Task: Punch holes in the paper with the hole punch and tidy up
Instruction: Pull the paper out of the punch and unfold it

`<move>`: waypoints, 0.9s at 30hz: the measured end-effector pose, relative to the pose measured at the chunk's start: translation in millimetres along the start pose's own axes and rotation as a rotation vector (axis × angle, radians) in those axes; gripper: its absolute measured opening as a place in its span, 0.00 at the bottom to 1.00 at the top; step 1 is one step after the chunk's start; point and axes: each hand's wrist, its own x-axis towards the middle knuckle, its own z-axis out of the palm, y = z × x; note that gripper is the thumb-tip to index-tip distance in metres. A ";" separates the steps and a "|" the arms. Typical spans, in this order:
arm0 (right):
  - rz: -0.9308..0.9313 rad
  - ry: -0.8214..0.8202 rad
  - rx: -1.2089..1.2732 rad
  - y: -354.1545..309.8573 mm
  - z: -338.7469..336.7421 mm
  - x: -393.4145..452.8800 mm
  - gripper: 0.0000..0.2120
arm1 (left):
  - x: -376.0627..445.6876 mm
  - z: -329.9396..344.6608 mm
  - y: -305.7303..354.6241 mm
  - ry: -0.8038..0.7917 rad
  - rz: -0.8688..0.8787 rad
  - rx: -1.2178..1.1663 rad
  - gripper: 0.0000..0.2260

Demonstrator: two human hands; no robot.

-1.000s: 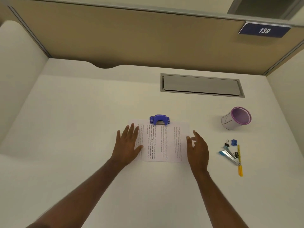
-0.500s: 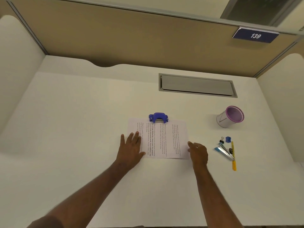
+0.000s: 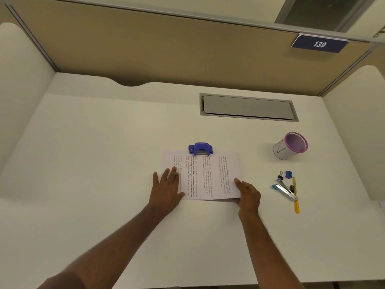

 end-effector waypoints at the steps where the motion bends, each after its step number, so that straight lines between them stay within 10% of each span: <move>1: 0.012 -0.008 0.063 6.6 0.6 -4.8 0.07 | 0.0 -0.2 0.1 -0.003 -0.002 -0.006 0.34; 19: -0.147 0.162 0.127 48.2 8.0 -37.4 0.15 | 3.8 -13.9 -17.1 0.175 0.101 -0.304 0.23; 27: -0.314 0.139 0.084 35.2 -35.9 -59.8 0.04 | -3.6 -25.9 -25.0 0.364 0.081 -0.522 0.17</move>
